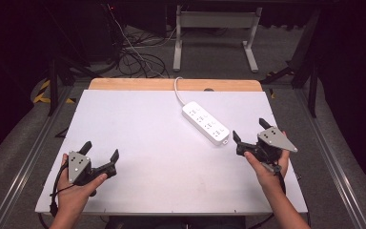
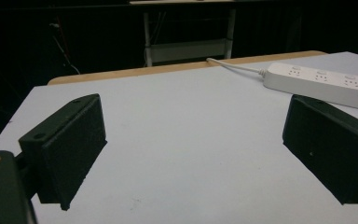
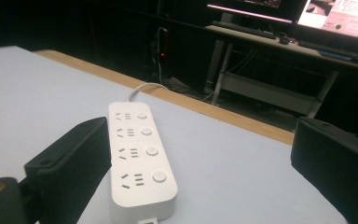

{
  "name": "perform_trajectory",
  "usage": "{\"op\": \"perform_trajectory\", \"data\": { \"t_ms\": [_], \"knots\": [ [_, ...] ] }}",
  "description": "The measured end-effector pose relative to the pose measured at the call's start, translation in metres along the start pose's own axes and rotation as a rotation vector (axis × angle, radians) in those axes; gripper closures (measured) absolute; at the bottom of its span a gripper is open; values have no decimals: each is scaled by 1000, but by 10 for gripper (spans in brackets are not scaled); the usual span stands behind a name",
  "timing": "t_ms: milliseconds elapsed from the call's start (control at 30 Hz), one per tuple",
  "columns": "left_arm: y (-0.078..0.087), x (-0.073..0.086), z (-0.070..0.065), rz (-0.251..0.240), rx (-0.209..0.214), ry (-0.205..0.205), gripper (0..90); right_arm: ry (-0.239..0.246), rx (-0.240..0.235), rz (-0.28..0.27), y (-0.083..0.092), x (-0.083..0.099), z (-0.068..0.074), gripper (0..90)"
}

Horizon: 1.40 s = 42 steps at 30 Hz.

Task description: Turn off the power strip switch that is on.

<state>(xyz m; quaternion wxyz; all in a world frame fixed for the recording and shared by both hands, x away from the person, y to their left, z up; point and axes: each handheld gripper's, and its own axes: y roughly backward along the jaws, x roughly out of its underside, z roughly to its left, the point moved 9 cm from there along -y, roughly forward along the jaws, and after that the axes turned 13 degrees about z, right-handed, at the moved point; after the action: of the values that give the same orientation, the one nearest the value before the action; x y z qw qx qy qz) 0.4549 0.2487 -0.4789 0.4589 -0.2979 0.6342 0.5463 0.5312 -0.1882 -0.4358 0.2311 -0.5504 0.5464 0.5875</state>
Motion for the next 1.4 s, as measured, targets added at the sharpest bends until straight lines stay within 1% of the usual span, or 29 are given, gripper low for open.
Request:
{"op": "perform_trajectory", "data": {
  "t_ms": [67, 233, 300, 433, 500, 567, 667, 767, 867, 1000, 1233, 1400],
  "knots": [
    [0, 0, 0, -1, -2, -2, 63, 16, 5, -4, -1, 0, 2, 46],
    [0, 0, 1, -1, -5, 0, 63, 24, -2, -3, -2, 1, 6, 42],
    [0, 0, 1, 0, -2, 1, 63, 32, -12, 9, -3, 3, 7, 44],
    [0, 0, 0, -2, -1, -1, 63, 29, -15, 22, -5, 5, 7, 49],
    [1, 1, 0, -1, 1, 0, 63, 21, -17, 17, -5, 4, 7, 50],
    [3, 1, 2, -4, -7, 0, 63, 20, -18, 12, -5, 4, 7, 53],
    [4, 1, 4, -5, -9, 9, 64, 23, -18, 12, -6, 3, 8, 54],
    [3, 1, 3, -1, -9, 7, 63, 31, -26, 9, -6, 3, 9, 52],
    [2, 1, 3, 0, -9, 1, 63, 32, -25, 11, -6, 4, 9, 52],
    [2, 1, 3, -1, -9, 5, 63, 28, -24, 17, -6, 4, 8, 53],
    [2, 1, 3, 0, -7, 6, 63, 36, -28, 24, -8, 6, 10, 53],
    [3, 2, 5, 3, -15, 5, 64, 36, -34, 22, -9, 5, 11, 54]
  ]
}}
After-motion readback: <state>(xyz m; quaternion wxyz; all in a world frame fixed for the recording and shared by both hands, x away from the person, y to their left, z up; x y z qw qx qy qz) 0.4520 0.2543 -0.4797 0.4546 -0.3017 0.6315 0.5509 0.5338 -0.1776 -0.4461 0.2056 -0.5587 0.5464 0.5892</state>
